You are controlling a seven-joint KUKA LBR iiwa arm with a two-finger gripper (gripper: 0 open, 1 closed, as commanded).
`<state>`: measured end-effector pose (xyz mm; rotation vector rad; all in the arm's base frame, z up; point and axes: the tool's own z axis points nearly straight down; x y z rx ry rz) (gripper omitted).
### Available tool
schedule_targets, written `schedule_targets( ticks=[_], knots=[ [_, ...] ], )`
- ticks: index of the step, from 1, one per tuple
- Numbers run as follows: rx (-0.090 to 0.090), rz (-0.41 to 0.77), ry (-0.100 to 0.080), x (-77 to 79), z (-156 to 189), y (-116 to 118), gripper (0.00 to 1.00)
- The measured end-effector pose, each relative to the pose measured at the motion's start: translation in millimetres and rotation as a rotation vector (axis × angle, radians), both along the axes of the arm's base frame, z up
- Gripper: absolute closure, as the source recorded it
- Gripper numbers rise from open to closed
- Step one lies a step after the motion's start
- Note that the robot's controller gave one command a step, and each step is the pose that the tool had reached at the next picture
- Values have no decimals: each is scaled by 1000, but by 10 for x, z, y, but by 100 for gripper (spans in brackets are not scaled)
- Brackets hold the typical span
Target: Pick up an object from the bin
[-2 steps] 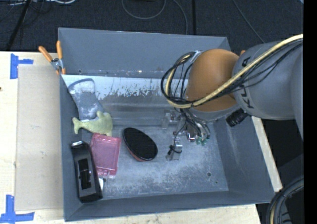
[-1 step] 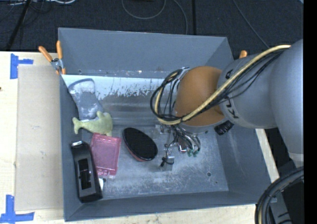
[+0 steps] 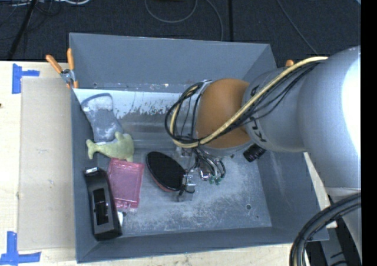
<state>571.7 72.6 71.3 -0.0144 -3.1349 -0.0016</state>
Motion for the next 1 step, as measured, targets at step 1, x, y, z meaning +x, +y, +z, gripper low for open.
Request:
schedule_targets(
  ticks=[1],
  knots=[
    [-1,-229,-5,-101,4,181,0]
  ],
)
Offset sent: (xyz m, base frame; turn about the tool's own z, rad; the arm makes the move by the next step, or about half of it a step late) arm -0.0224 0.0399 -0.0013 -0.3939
